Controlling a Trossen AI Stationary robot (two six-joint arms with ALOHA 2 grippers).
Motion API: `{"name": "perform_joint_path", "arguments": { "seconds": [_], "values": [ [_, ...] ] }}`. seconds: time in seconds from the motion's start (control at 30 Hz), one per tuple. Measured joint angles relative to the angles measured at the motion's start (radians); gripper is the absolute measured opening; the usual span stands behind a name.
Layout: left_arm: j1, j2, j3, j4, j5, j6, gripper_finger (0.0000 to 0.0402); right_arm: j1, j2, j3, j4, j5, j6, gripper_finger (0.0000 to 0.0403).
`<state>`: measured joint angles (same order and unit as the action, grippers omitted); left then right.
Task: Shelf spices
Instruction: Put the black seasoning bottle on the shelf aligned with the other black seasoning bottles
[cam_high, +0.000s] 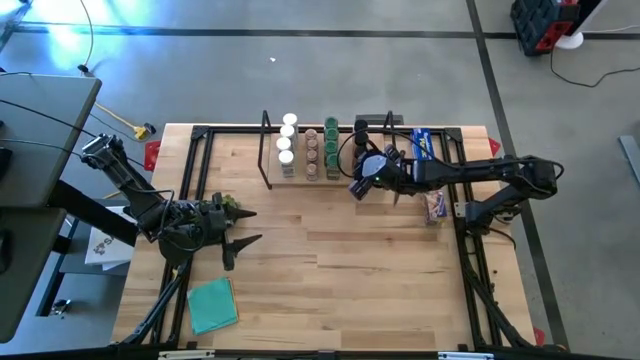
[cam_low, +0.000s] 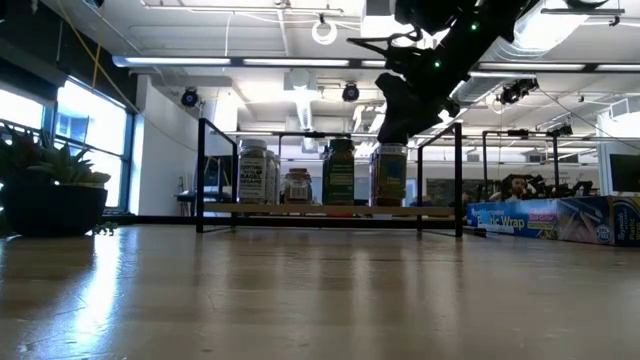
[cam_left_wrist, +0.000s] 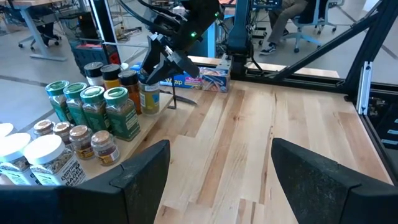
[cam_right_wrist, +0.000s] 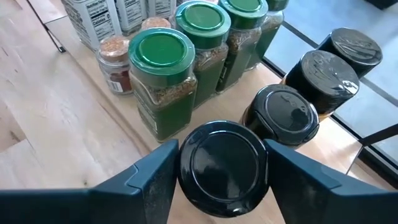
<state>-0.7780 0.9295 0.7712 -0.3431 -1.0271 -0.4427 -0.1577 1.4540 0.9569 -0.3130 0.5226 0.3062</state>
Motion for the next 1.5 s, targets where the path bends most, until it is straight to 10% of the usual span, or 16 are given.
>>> {"name": "perform_joint_path", "arguments": {
  "seconds": [0.87, 1.0, 1.5],
  "values": [
    [0.0, 0.0, 0.0, 0.0, 0.018, -0.001, 0.0278, 0.104, -0.01, 0.225, -0.183, -0.029, -0.191, 0.0229],
    [0.0, 0.0, 0.0, 0.0, 0.022, -0.001, 0.0278, 0.166, -0.008, 0.24, -0.249, -0.264, -0.263, 0.0198],
    [-0.001, 0.0, 0.0, 0.003, 0.023, -0.002, 0.0278, 0.057, 0.208, 0.24, -0.439, -0.211, -0.202, 0.0079]
  ]
}}
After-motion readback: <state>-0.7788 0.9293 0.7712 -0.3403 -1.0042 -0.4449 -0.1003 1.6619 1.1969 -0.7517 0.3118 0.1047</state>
